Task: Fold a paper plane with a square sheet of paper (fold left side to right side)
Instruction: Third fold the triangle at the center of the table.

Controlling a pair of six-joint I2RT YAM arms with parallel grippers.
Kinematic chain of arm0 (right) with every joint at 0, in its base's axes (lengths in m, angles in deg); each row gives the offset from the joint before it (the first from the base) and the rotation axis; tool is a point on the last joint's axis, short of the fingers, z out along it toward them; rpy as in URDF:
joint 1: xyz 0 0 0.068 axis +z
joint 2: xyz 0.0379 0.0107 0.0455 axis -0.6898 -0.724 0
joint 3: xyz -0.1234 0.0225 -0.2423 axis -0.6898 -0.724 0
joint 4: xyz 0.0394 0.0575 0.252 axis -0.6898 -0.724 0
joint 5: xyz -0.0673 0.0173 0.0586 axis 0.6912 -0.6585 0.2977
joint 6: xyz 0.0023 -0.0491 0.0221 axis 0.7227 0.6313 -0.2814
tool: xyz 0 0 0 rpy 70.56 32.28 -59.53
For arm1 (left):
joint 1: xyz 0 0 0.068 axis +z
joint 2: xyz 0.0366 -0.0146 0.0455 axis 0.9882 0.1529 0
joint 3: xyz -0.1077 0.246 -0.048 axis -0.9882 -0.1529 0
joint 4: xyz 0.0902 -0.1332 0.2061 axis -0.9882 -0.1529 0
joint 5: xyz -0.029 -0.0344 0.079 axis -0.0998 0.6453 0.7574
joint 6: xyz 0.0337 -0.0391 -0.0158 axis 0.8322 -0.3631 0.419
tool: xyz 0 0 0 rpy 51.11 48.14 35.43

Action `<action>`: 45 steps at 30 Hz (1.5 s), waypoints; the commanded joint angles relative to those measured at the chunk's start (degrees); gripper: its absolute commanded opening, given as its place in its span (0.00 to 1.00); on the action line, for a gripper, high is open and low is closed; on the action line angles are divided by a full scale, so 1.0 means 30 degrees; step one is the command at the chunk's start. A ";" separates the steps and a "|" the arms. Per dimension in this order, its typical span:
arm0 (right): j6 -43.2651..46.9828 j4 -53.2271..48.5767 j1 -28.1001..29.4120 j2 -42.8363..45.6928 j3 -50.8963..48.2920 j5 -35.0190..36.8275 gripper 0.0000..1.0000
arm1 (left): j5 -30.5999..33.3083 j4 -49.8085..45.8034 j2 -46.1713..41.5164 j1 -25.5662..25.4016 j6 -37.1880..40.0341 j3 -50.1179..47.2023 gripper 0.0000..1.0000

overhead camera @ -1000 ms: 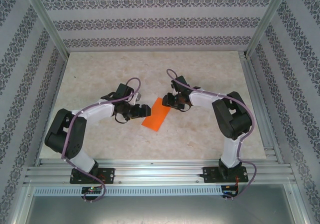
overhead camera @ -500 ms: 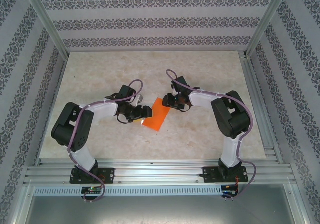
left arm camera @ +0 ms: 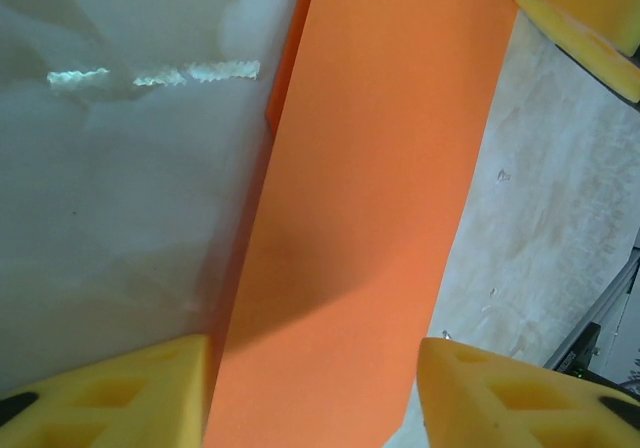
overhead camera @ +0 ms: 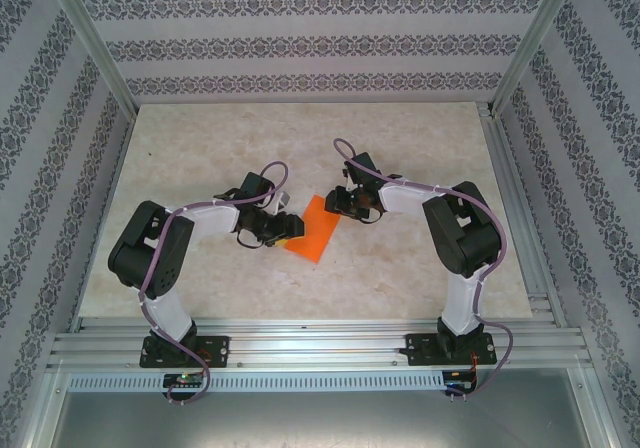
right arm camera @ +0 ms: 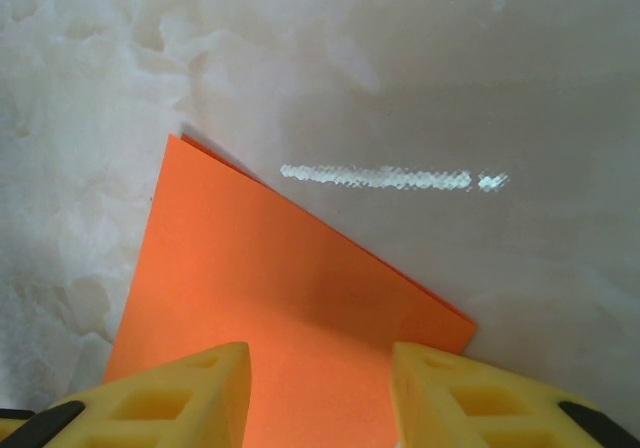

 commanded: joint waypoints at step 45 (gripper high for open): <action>0.1296 0.0854 -0.0148 0.0888 -0.0370 -0.0851 0.50 | -0.0023 0.0330 -0.1110 -0.0481 -0.0496 0.0801 0.15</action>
